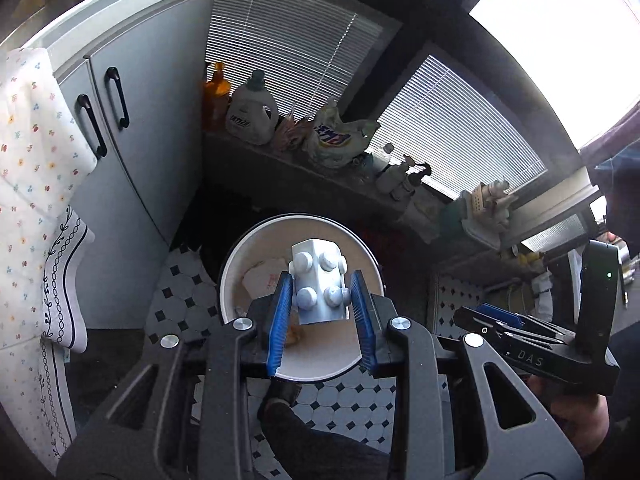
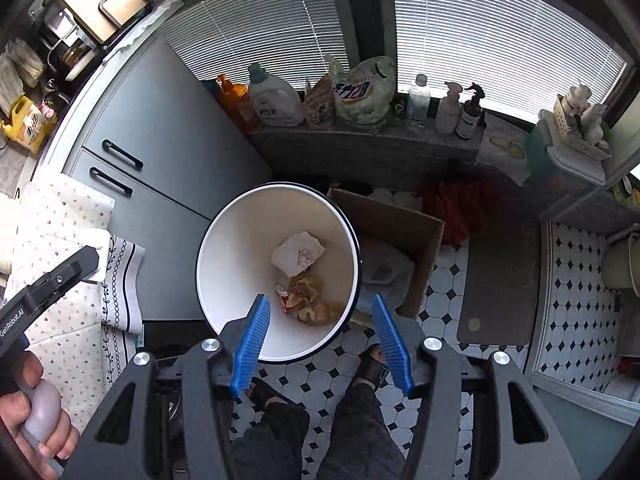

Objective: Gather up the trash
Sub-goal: 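Open the right tool to drop the tissue while the left tool drops the blister pack, then move both open tools back over the trash on the counter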

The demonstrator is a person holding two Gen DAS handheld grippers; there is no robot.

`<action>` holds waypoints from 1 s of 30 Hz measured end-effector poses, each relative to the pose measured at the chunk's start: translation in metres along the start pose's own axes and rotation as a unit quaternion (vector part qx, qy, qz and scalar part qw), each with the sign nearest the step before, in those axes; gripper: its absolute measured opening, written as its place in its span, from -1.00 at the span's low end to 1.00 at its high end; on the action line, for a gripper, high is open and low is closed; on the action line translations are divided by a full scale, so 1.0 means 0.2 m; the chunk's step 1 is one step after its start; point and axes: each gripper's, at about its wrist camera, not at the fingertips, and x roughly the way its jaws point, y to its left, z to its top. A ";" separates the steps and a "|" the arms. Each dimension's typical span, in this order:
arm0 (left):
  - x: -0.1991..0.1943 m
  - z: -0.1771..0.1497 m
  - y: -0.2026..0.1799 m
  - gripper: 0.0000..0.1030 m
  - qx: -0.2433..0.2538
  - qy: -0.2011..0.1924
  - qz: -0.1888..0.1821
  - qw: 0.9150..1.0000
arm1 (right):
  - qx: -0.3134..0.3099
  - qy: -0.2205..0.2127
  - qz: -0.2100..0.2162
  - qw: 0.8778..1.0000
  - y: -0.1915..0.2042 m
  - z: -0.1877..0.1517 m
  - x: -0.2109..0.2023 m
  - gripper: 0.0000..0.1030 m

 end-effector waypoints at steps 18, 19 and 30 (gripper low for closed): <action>-0.29 -0.01 0.18 0.62 -0.038 -0.060 0.017 0.997 | -0.030 -0.040 0.016 0.999 0.23 0.03 -0.12 0.54; -0.33 -0.02 0.21 0.64 -0.045 -0.066 0.024 0.997 | -0.036 -0.042 0.020 0.998 0.28 0.04 -0.13 0.56; -0.83 -0.22 0.67 0.73 -0.133 -0.133 0.103 0.977 | -0.131 -0.058 0.088 0.986 0.92 0.02 -0.18 0.72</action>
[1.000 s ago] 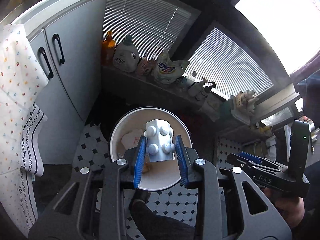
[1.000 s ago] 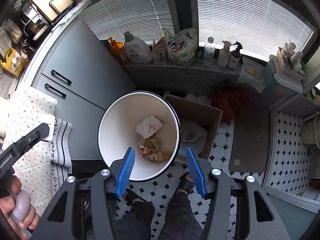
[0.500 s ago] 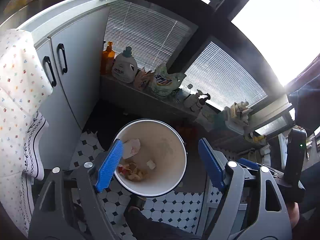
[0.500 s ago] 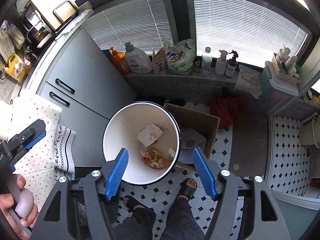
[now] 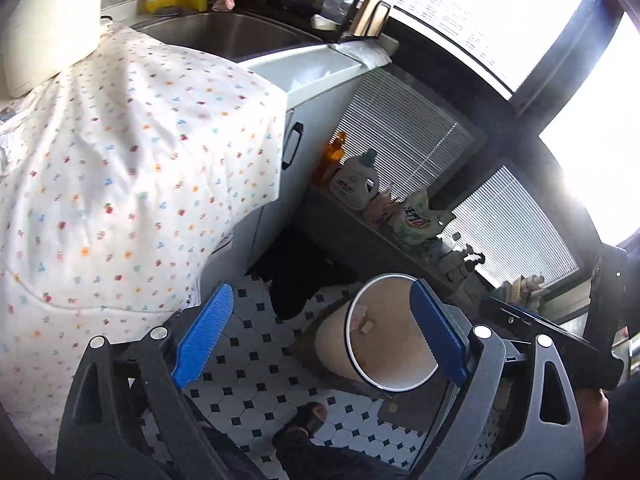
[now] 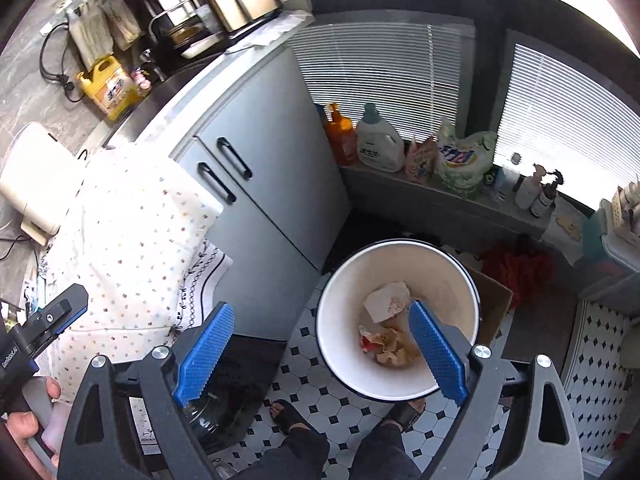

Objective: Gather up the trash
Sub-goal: 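Move both open tools back over the trash on the counter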

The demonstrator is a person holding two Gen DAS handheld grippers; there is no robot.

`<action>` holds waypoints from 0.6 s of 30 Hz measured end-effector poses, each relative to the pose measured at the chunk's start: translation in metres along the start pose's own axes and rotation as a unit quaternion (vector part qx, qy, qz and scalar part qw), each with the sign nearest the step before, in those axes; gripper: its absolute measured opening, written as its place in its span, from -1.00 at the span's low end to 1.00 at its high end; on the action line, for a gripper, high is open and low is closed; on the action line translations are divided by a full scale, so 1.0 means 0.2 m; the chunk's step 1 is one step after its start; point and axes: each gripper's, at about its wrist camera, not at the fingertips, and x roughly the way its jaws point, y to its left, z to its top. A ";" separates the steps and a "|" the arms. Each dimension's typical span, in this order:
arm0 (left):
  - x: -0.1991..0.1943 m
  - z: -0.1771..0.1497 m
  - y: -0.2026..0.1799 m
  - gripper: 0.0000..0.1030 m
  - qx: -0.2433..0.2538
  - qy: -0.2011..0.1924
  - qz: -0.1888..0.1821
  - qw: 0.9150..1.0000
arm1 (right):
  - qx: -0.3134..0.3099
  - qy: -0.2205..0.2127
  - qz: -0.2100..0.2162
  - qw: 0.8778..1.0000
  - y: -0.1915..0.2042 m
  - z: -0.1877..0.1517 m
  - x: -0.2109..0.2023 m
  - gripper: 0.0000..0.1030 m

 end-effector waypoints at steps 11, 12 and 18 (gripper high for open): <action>-0.44 0.00 0.59 0.88 -0.084 -0.076 0.071 0.991 | -0.089 -0.005 0.065 0.994 0.70 0.04 0.03 0.85; -0.47 -0.01 0.64 0.88 -0.093 -0.082 0.076 0.989 | -0.096 -0.005 0.069 0.993 0.76 0.04 0.04 0.85; -0.67 -0.03 0.94 0.88 -0.129 -0.114 0.102 0.980 | -0.139 -0.003 0.093 0.986 1.10 0.00 0.07 0.85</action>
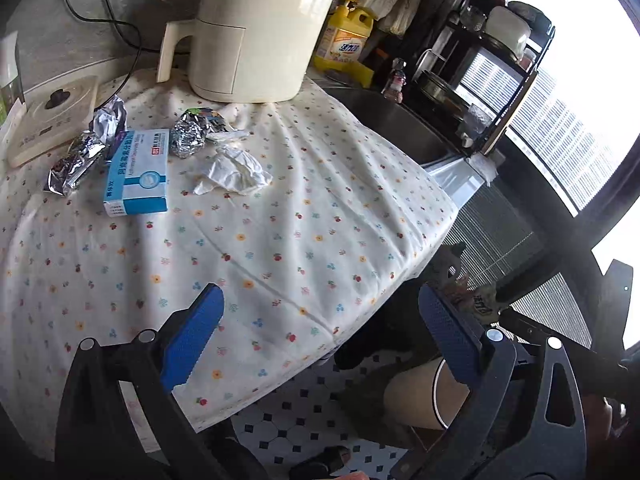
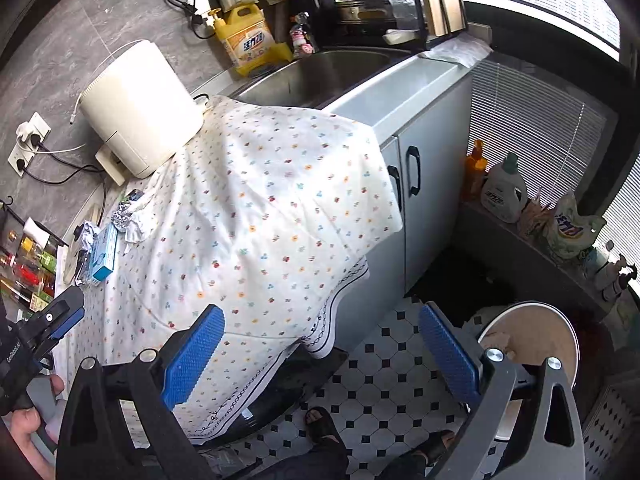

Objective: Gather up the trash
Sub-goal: 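Move both open tools back over the trash on the counter, then grasp the crumpled white tissue with the right tool while the left tool grasps the colourful foil snack bag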

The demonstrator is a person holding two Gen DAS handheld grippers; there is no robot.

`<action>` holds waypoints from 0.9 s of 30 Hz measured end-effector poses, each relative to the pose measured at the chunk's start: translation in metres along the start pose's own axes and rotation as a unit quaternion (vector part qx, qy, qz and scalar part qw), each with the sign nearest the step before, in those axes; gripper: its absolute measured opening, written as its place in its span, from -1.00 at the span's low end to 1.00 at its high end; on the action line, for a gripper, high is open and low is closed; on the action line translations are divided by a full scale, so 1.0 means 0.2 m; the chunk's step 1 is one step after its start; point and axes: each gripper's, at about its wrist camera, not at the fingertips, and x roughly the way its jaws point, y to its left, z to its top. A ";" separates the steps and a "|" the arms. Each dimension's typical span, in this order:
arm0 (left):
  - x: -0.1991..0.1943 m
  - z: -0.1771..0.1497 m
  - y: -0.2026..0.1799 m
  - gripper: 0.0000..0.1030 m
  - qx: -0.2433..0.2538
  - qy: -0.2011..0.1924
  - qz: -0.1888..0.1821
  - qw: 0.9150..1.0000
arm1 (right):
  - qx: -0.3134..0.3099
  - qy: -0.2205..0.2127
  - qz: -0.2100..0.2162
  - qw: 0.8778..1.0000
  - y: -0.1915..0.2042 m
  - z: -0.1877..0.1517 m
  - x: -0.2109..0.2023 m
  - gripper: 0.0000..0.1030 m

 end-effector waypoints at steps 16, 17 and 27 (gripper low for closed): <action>-0.14 0.20 0.72 0.88 -0.057 -0.049 0.045 0.996 | -0.051 -0.005 0.029 0.998 0.65 0.07 0.26 0.85; -0.14 0.21 0.75 0.88 -0.059 -0.051 0.047 0.996 | -0.053 -0.006 0.031 0.998 0.68 0.08 0.28 0.85; -0.03 0.36 1.06 0.88 -0.079 -0.049 0.061 0.994 | -0.072 -0.012 0.032 0.997 0.94 0.14 0.40 0.85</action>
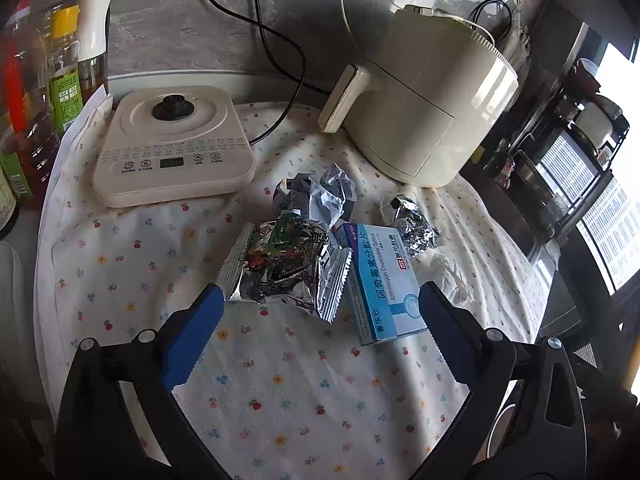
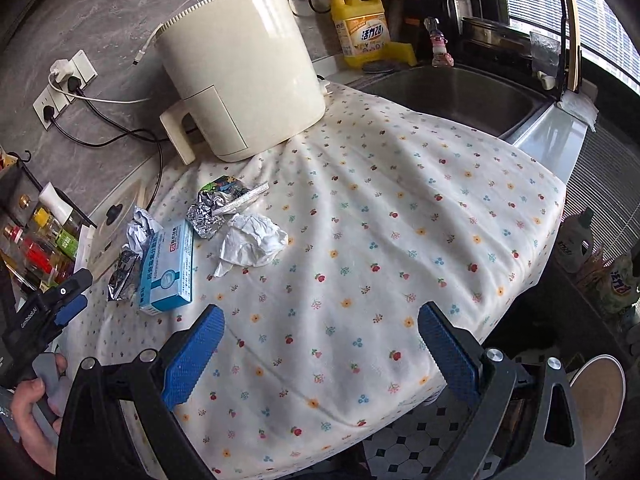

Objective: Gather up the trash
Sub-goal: 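Grasp the crumpled white tissue with the right tool while the left tool grasps the colourful foil snack bag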

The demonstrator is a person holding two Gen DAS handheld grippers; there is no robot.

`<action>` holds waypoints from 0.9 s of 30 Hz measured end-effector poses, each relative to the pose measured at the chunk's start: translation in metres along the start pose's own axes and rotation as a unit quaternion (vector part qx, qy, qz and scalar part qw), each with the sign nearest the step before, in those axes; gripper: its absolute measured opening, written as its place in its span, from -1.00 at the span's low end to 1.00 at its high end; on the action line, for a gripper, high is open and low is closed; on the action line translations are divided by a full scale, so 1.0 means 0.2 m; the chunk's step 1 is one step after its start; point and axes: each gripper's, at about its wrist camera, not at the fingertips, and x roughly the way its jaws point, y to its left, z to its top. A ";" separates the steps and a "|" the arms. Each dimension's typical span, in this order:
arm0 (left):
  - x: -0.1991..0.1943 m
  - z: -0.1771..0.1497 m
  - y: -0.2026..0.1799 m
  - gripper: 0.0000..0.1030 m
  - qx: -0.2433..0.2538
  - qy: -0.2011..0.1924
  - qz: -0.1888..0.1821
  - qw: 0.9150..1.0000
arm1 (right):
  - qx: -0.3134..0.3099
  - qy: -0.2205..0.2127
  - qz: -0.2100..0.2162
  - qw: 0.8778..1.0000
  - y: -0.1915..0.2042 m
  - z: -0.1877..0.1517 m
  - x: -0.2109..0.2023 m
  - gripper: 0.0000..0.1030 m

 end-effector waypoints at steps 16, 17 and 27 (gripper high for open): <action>0.27 0.05 0.29 0.14 -0.064 0.047 0.011 0.997 | -0.018 0.016 -0.017 1.000 0.13 0.09 0.16 0.85; 0.26 0.05 0.29 -0.03 -0.059 0.043 0.016 0.997 | -0.020 0.016 -0.018 1.000 0.14 0.10 0.17 0.85; 0.11 -0.04 0.28 -0.87 -0.046 0.036 0.013 0.998 | -0.060 0.032 0.004 0.998 0.28 0.18 0.34 0.77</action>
